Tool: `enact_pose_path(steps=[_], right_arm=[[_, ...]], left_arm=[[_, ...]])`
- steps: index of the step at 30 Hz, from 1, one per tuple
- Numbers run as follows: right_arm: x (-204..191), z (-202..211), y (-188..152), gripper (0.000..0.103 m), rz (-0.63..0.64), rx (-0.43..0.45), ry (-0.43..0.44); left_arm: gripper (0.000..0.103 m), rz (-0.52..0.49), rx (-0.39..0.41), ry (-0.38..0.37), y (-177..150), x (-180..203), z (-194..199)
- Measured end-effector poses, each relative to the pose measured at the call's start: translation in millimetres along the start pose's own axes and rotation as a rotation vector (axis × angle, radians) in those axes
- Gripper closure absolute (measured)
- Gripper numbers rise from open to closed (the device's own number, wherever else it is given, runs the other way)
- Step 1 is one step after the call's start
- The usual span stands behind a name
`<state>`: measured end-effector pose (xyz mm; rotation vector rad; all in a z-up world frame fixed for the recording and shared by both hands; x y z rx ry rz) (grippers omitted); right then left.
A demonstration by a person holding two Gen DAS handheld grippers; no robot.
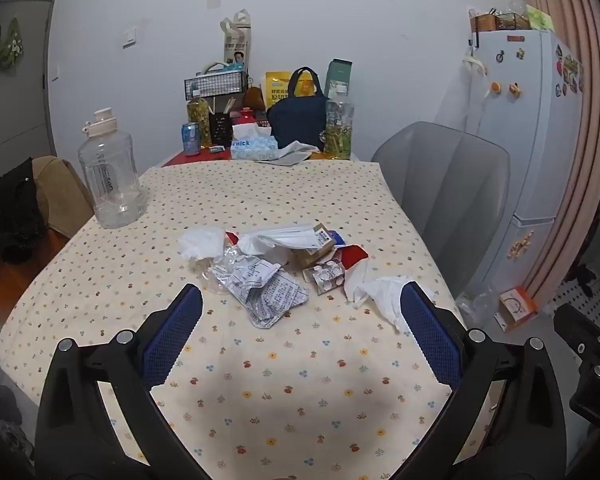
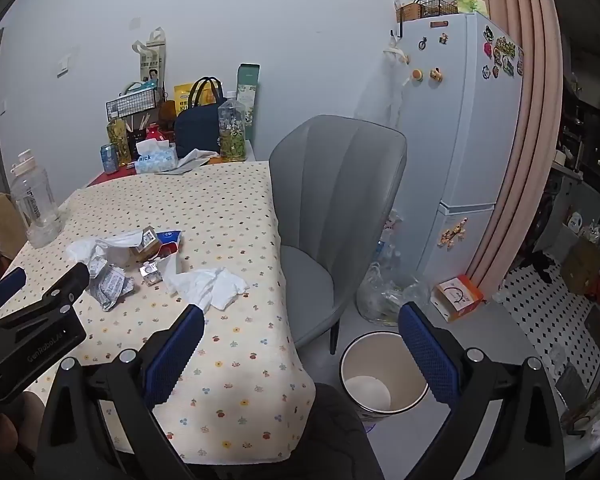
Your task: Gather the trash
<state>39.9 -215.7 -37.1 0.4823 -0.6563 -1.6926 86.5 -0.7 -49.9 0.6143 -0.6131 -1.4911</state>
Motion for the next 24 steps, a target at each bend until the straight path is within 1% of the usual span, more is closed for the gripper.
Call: enact_pose_path(steps=[4, 5, 7, 8, 10, 13, 16, 24], right_arm=[[1.6, 1.0, 1.2, 0.008, -0.001, -0.001, 0.008], [2.5, 1.8, 1.7, 0.008, 0.000, -0.001, 0.010], [5.7, 3.7, 2.7, 0.008, -0.001, 0.001, 0.011], [0.4, -0.1, 1.8, 0.008, 0.009, -0.004, -0.004], [2.4, -2.4, 2.5, 0.008, 0.003, -0.001, -0.004], [2.7, -4.5, 0.8, 0.008, 0.000, -0.006, -0.002], [4.7, -2.3, 2.5, 0.008, -0.006, -0.011, 0.004], [3.4, -1.3, 4.0, 0.008, -0.003, 0.010, 0.005]], left_arm=[[0.005, 0.010, -0.012, -0.006, 1.1, 2.7, 0.7], [0.005, 0.007, -0.023, -0.019, -2.3, 3.5, -7.1], [0.005, 0.015, -0.017, -0.043, -1.6, 4.2, -4.2], [0.005, 0.015, -0.010, -0.048, -0.6, 4.5, -2.0], [0.005, 0.009, -0.007, -0.043, 2.0, 6.5, -1.2], [0.005, 0.012, -0.011, -0.062, 2.6, 5.0, 1.3], [0.005, 0.007, -0.014, -0.062, 0.4, 6.0, 1.7], [0.005, 0.015, 0.002, -0.065, 0.2, 3.0, 3.1]])
Point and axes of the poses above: each gripper's, at about its wrist camera, not at the fingertips, and z roughly against the way its jaws point, x to its right, y to its top, the point moved 10 cm from there along -z, roughly the way its jaws point, and after that the axes turned 15 degrees about -x, right-handed, at the moved point
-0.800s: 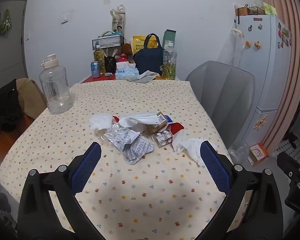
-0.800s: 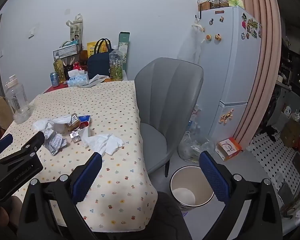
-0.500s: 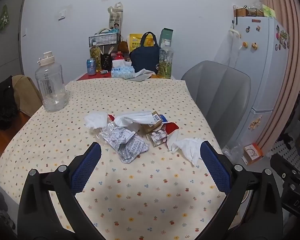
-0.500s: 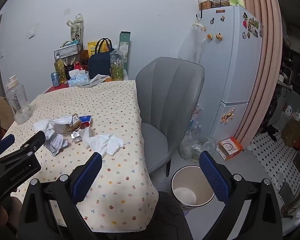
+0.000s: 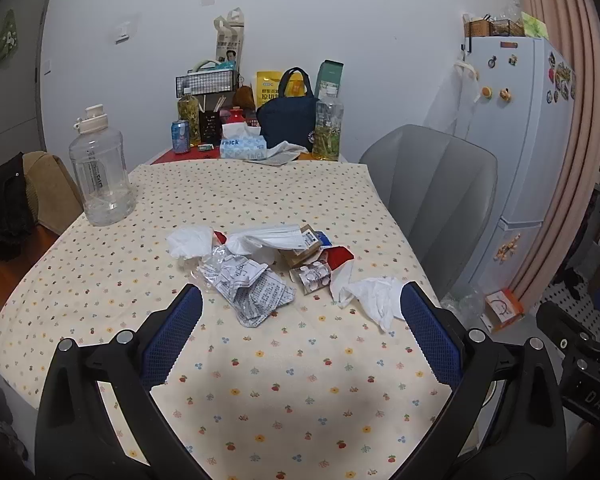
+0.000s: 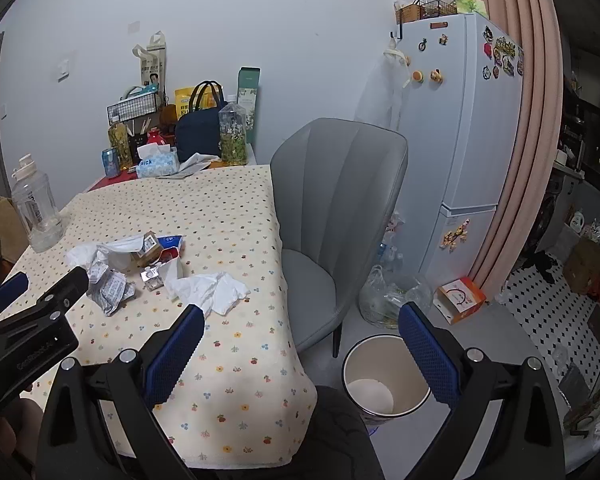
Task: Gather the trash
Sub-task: 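Move both tools toward the trash pile on the table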
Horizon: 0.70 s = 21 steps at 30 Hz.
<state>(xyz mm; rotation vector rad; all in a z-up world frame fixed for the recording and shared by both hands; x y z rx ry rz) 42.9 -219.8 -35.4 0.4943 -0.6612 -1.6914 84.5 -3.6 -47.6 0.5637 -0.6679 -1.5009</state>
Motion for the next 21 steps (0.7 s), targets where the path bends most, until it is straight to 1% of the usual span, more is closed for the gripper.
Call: enact_pose_path(steps=[3, 7, 21], right_arm=[[0.4, -1.1, 0.5, 0.008, -0.005, 0.008, 0.000], [-1.1, -3.7, -1.9, 0.008, -0.002, -0.001, 0.003], [-0.6, -0.3, 1.1, 0.008, -0.005, 0.011, 0.006]], left_arm=[[0.005, 0.002, 0.007, 0.008, -1.9, -2.1, 1.3], [0.005, 0.003, -0.002, 0.004, -5.1, -3.0, 0.1], [0.005, 0.024, 0.003, 0.000, -4.1, -7.9, 0.1]])
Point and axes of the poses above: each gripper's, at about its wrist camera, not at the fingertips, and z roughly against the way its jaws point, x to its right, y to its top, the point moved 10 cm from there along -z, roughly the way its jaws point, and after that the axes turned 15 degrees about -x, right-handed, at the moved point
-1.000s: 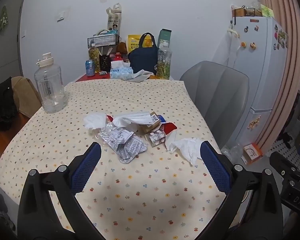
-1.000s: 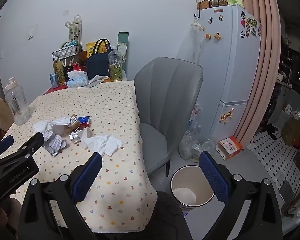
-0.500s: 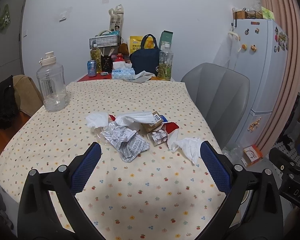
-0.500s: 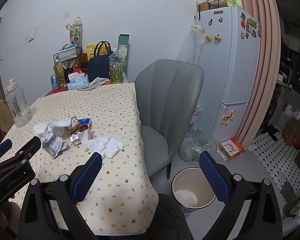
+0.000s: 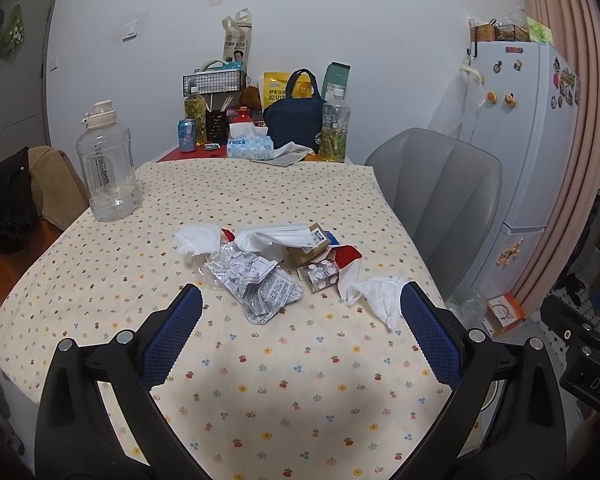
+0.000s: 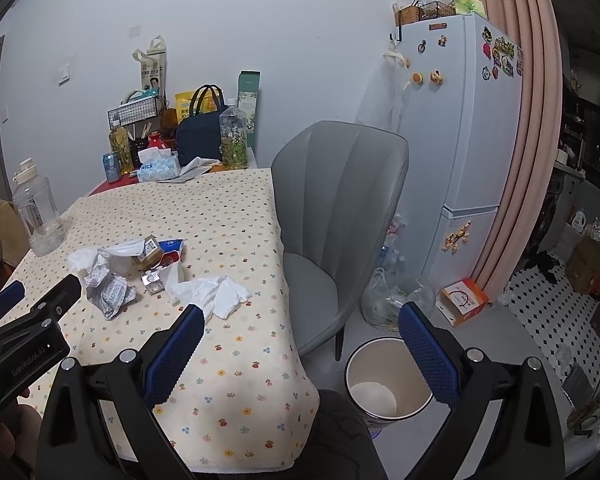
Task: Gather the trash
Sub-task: 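Move both tools toward the trash pile on the table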
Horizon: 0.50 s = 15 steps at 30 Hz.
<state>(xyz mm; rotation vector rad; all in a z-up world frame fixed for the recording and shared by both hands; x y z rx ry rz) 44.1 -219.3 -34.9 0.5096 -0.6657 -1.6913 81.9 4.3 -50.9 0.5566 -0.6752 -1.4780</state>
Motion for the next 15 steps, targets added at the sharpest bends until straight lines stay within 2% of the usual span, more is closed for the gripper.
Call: enact_pose_path(steps=[15], right_arm=[[0.9, -0.9, 1.6, 0.008, -0.008, 0.011, -0.009]], left_arm=[[0.005, 0.020, 0.000, -0.009, 2.8, -7.9, 0.2]])
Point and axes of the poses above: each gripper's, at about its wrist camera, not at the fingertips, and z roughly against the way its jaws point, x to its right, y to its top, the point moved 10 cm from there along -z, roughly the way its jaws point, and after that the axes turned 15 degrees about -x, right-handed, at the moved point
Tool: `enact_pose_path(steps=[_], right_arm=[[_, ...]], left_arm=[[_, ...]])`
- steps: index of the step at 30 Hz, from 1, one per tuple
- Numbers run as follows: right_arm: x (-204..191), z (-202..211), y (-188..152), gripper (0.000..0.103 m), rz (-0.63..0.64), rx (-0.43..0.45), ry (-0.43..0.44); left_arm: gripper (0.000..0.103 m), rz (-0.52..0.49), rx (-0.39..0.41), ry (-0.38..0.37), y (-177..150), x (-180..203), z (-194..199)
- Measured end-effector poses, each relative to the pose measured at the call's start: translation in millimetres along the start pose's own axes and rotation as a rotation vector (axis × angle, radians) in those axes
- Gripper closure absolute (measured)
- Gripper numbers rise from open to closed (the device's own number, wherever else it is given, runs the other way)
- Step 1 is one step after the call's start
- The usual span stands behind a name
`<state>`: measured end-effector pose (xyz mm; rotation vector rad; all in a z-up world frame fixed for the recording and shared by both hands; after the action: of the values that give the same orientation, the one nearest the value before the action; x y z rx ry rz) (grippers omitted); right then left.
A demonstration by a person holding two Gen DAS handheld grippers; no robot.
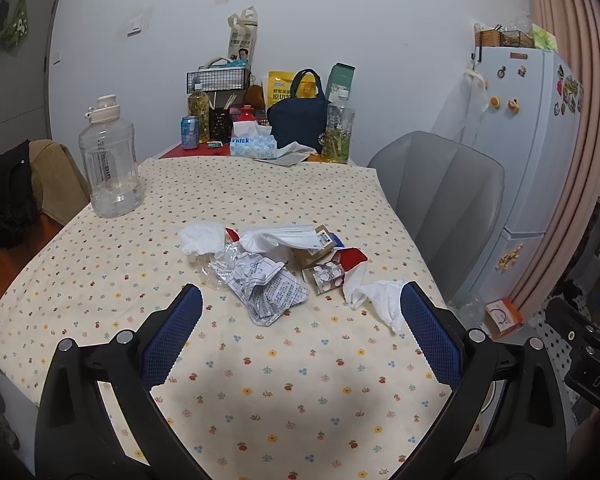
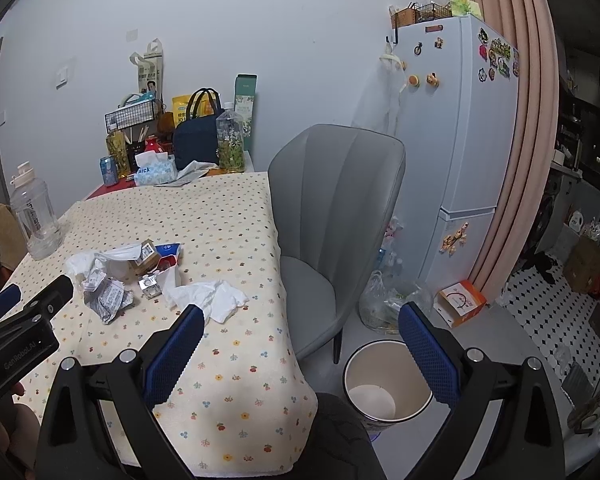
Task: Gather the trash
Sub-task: 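Move both tools toward the trash pile on the table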
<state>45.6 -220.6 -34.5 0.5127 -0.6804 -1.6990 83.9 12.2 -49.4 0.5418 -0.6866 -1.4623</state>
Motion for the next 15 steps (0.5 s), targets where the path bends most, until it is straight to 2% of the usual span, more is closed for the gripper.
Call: enact_pose_path(steps=[15], right_arm=[[0.5, 7.0, 1.6, 0.008, 0.003, 0.016, 0.003]], left_arm=[[0.005, 0.002, 0.001, -0.002, -1.1, 0.4, -0.6]])
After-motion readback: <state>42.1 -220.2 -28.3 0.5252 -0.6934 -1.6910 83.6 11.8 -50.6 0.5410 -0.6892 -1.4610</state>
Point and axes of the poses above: each gripper's, at about its wrist camera, not at the fingertips, and z roughly against the way its jaws point, x to its right, y to its top, the point moved 10 cm from there along -z, roughly the way its jaws point, and after that the axes turned 15 degrees about -x, right-handed, at the moved point
